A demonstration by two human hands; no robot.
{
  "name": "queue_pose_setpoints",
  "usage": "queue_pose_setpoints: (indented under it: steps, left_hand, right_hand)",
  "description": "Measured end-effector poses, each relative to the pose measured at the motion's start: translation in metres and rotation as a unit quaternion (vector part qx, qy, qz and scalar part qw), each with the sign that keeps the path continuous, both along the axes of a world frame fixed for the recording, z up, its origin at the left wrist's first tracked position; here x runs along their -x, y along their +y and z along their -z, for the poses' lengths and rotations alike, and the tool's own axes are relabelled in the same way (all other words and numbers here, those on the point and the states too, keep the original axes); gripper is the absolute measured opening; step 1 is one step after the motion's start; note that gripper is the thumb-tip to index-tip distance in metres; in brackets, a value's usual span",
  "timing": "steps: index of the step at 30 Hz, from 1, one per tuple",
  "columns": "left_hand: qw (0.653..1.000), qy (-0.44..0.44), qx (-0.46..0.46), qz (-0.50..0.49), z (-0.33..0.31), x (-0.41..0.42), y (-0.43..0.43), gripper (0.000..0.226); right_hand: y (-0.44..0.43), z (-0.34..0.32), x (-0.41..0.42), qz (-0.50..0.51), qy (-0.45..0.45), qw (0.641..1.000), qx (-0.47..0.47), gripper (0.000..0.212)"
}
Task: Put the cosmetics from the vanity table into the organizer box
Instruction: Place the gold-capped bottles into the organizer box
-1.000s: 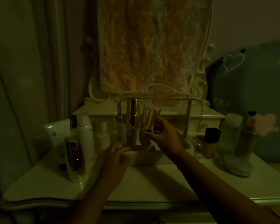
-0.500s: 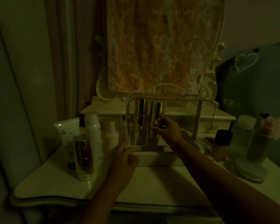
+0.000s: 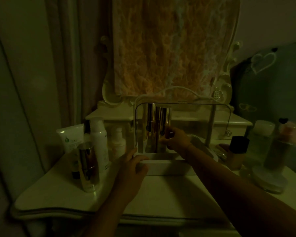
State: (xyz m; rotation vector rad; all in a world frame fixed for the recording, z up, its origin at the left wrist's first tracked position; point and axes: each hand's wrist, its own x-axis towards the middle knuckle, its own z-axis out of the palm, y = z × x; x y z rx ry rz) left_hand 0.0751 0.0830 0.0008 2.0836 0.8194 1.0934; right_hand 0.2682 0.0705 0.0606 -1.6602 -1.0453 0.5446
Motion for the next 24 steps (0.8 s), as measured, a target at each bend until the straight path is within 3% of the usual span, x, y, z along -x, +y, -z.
queue_pose_setpoints:
  steps: [9,13,19,24]
  left_hand:
    - [1.000,-0.001,0.005,0.007,-0.0007,0.0004,-0.0005,0.017]
    - [1.000,-0.003,0.011,0.008,0.0000,-0.0001,0.0003,0.017]
    - [1.000,-0.002,0.006,0.011,0.0010,-0.0003,0.0013,0.019]
    - [1.000,-0.005,0.016,0.012,0.0024,-0.0006,0.0027,0.019]
  right_hand:
    - [0.0018,0.0002,-0.0006,-0.014,-0.025,1.000,0.005,0.059]
    - [-0.0007,0.0078,-0.0006,-0.006,-0.028,0.999,0.033,0.038]
    - [0.0010,0.0026,0.0032,-0.035,-0.073,0.995,0.066,0.063]
    - [0.0075,0.0021,0.0062,-0.050,-0.082,0.992,0.079,0.055]
